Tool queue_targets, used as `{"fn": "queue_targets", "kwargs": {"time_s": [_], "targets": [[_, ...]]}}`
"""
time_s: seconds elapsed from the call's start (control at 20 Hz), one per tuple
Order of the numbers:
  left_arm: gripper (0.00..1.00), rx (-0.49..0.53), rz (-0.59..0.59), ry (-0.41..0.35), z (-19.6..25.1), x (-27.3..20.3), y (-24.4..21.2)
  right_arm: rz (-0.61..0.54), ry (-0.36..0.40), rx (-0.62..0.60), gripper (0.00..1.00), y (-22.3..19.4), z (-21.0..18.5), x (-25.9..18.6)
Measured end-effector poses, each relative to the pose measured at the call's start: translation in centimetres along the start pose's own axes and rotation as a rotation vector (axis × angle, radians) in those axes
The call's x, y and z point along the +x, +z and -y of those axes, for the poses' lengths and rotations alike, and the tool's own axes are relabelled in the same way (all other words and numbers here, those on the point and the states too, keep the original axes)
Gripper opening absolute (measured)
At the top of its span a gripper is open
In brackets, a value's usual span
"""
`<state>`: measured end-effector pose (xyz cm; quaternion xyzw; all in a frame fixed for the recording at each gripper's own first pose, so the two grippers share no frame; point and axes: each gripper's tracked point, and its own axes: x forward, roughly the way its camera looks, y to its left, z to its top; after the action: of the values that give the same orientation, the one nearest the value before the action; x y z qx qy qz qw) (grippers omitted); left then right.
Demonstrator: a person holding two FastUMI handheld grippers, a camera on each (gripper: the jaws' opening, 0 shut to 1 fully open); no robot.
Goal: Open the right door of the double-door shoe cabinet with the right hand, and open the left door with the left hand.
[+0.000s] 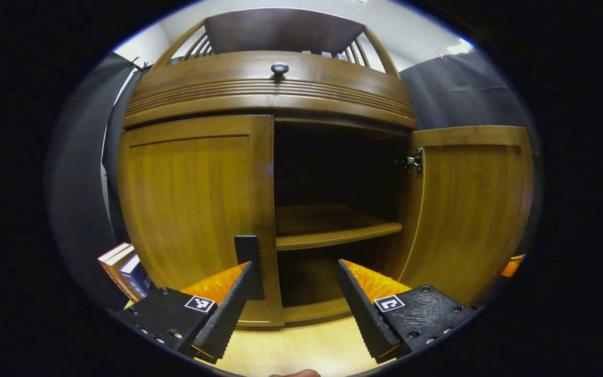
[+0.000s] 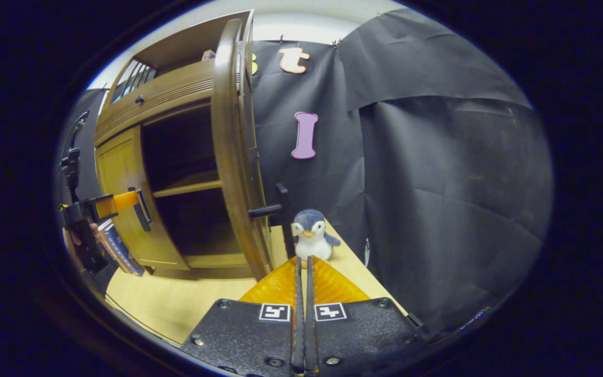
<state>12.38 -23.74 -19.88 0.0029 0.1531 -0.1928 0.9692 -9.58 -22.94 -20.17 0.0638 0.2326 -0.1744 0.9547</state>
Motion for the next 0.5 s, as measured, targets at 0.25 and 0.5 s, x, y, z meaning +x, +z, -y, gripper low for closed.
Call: {"fn": "queue_targets", "kwargs": {"time_s": [0.25, 0.5], "targets": [[1.00, -0.034, -0.012, 0.039, -1.3, 3.9, -0.7, 0.017, -0.004, -0.001, 0.04, 0.1, 0.3, -2.1], [0.81, 0.023, -0.017, 0.099, -2.7, 4.2, -1.6, 0.077, -0.041, 0.021, 0.04, 1.8, 0.7, -4.3]]}}
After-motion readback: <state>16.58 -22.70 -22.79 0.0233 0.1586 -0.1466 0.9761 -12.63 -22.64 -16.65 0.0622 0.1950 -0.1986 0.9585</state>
